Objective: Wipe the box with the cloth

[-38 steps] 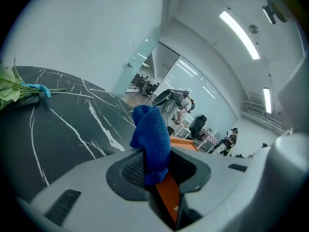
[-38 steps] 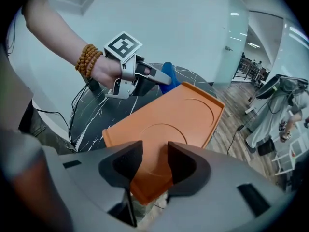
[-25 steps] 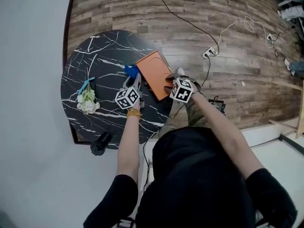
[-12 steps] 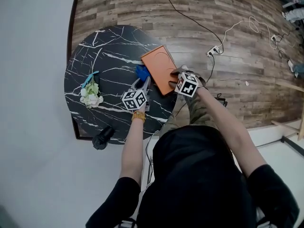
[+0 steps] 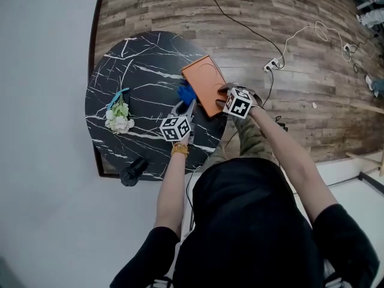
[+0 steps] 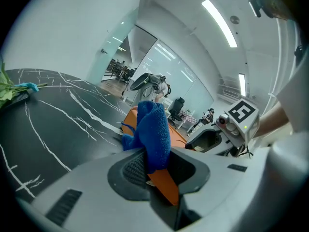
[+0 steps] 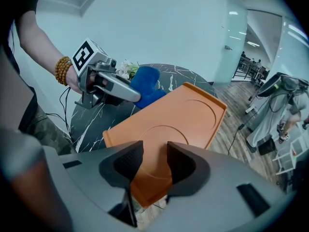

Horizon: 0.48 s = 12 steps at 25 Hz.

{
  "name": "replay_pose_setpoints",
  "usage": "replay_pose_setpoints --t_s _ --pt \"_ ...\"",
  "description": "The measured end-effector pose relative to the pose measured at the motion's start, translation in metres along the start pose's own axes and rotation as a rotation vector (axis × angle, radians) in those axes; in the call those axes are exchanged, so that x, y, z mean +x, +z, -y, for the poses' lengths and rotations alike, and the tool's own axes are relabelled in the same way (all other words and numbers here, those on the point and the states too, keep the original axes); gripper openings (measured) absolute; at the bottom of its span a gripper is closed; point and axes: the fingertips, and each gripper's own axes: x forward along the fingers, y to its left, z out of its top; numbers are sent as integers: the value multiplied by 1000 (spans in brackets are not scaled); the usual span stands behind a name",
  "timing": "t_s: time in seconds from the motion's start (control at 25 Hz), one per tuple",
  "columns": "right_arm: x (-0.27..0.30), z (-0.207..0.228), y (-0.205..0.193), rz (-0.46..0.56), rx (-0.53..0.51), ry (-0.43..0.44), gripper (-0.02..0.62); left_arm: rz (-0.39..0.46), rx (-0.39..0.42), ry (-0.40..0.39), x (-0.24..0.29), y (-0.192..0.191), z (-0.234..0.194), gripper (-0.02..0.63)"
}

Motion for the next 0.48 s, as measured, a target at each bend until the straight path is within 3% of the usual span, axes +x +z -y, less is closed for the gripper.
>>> replay_pose_setpoints --t_s 0.48 --pt "-1 0 2 1 6 -27 112 -28 -39 -73 -13 -31 24 98"
